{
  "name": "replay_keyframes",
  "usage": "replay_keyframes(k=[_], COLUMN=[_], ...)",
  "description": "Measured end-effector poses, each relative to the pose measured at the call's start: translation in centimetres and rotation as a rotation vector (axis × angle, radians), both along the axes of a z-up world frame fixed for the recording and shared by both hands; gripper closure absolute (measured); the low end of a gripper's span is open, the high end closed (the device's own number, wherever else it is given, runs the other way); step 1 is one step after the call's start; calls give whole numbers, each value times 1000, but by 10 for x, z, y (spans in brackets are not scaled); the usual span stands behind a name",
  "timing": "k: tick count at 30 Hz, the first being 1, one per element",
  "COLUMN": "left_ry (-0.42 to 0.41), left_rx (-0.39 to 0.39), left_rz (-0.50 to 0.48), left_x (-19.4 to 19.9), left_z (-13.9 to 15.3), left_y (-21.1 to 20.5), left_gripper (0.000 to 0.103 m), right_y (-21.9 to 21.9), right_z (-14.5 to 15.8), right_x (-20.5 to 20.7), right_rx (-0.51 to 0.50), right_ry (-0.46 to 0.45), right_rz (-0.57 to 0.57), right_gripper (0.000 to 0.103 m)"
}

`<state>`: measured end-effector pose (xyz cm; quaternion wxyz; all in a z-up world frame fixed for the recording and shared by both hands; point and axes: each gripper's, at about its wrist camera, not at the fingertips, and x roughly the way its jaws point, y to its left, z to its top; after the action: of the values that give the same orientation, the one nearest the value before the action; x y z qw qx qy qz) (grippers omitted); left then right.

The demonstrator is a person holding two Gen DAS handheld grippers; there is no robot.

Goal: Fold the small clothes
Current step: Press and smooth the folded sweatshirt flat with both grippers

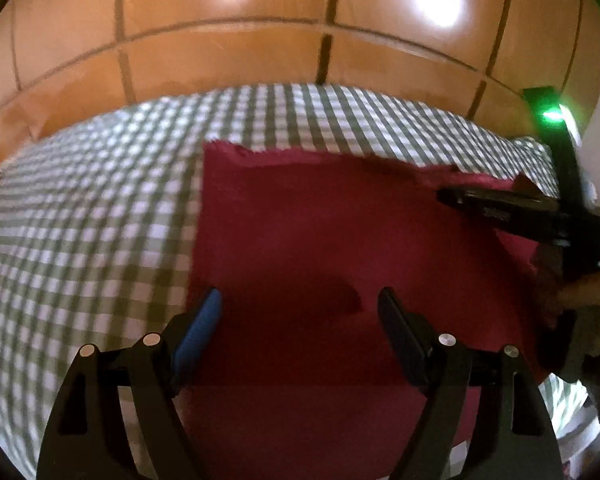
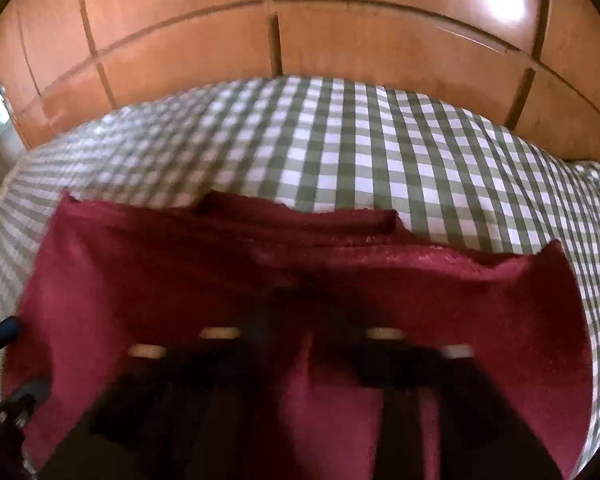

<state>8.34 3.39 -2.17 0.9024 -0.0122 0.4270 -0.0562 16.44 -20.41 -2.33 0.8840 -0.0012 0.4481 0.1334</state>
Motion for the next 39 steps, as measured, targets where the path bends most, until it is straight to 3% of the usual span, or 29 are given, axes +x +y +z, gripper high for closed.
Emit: replay_keyframes(k=[4,13,17,24,32,33,36,39], left_ry=[-12,-43,-47,-43,-41,-12,82,99], left_rx=[-13,1,13,38,86,97,44,-25], left_rz=[36,32,25,13,-3,0,23,58], left_x=[-6,-10,-11,-4,13,21,40,44], left_z=[7,15,15,12,1,-7,-32,-32], left_y=[5,1,-3,-9,-10,-8,4,15], left_gripper=[24,24,24,24,24,24,21,20], right_y=[-21,-83,-108,-112,-134,-133,-134,-131], right_z=[14,5,-4,-14,-25,-25,-25,-25], right_x=[-27,-52,-49,-45,-35,-35,-36,-37], right_rx=[1,-12,37,75,240,239,249,236], right_ry=[-26,2,7,-26,-41,-44,-52,-63], right_rz=[-20,-160,-212,-240,-261,-260,-258,-256], right_gripper=[40,38,38,35,34,34,34,33])
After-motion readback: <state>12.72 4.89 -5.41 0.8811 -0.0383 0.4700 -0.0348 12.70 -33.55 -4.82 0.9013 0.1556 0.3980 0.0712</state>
